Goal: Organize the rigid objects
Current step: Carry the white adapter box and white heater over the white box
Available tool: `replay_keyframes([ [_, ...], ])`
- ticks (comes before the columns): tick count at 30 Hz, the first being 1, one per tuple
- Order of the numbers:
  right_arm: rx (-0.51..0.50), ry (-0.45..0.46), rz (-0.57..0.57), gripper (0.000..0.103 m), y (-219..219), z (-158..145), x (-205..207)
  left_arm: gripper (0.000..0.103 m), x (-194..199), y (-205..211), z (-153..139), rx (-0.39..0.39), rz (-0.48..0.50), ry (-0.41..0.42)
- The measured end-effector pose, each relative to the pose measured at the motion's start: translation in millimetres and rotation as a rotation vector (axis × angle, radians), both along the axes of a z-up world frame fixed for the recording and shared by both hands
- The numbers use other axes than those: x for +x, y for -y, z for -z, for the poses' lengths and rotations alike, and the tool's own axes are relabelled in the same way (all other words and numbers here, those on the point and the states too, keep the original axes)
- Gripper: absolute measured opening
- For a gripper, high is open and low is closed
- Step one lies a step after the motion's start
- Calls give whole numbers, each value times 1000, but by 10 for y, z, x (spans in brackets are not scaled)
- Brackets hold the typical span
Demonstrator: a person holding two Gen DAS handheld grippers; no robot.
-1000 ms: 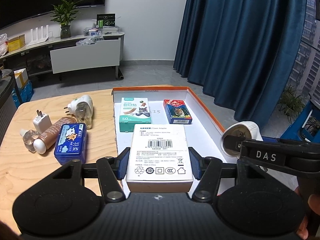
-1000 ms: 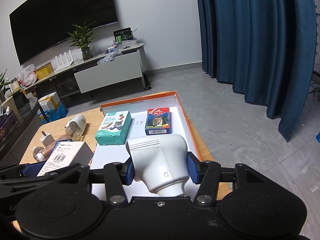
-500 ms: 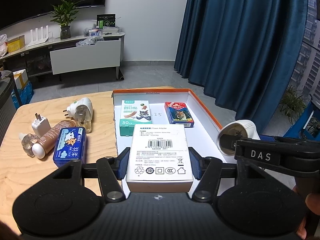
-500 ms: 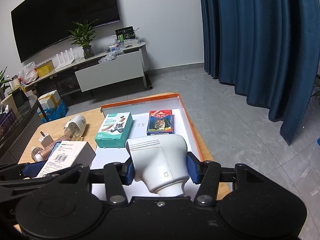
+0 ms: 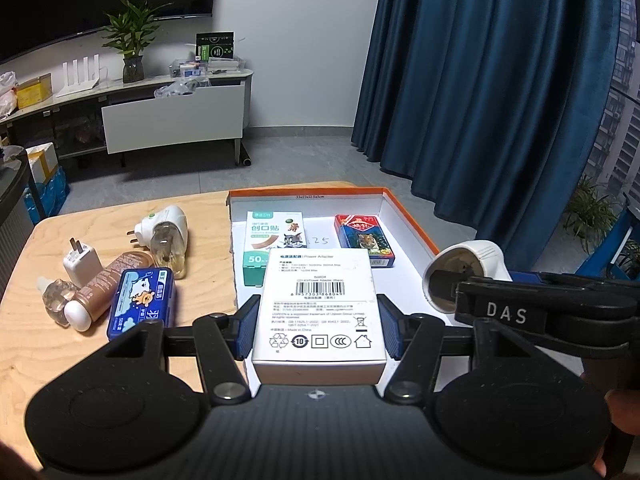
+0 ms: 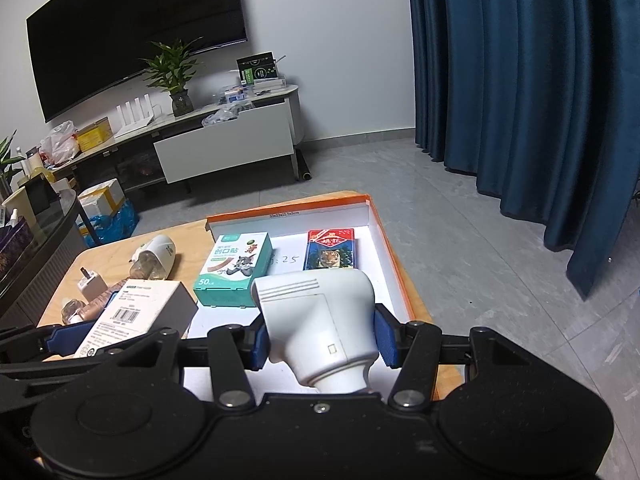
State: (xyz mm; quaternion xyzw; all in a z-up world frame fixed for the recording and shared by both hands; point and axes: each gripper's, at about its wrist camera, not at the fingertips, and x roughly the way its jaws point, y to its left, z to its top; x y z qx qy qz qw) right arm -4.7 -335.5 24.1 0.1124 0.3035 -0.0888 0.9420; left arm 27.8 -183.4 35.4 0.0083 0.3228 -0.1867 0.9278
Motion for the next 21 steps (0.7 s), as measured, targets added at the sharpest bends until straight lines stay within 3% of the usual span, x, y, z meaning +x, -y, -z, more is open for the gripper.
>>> replay_keyframes([
  [21,-16,-10,-15,63,-22,40,270,60,148,-10,17,-9,-15,-9],
])
